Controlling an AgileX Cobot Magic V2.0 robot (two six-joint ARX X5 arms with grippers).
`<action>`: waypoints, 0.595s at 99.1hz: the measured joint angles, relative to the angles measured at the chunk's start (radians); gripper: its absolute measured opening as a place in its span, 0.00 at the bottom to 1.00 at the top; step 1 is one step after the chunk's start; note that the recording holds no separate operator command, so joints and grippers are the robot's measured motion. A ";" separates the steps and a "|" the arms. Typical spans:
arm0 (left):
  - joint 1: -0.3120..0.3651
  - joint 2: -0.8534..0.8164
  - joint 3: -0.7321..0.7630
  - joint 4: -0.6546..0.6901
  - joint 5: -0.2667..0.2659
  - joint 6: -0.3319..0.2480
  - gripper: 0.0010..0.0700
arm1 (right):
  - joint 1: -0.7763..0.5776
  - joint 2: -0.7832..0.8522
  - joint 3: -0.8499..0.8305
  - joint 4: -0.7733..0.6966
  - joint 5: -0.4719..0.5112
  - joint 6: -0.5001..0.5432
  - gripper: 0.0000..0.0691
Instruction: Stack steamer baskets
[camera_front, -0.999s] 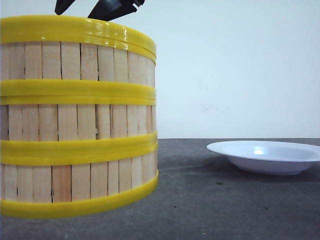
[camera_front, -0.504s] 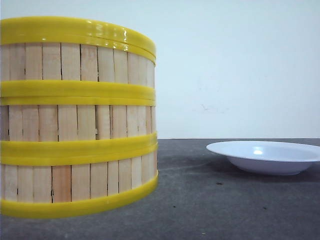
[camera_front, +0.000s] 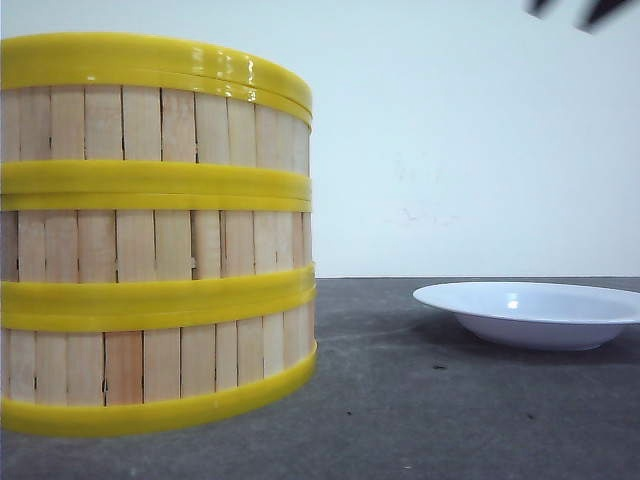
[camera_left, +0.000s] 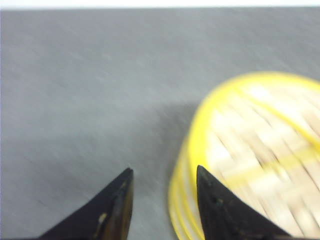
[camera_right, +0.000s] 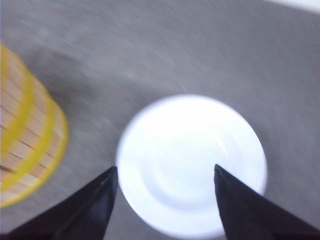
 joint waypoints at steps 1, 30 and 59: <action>-0.001 -0.004 -0.007 0.000 0.002 0.000 0.32 | -0.009 -0.010 -0.013 0.000 0.000 0.001 0.55; -0.010 -0.080 -0.171 0.000 0.008 -0.022 0.32 | -0.170 -0.278 -0.285 -0.031 0.000 0.053 0.55; -0.010 -0.081 -0.172 0.021 0.008 -0.030 0.31 | -0.171 -0.321 -0.336 -0.098 -0.001 0.064 0.55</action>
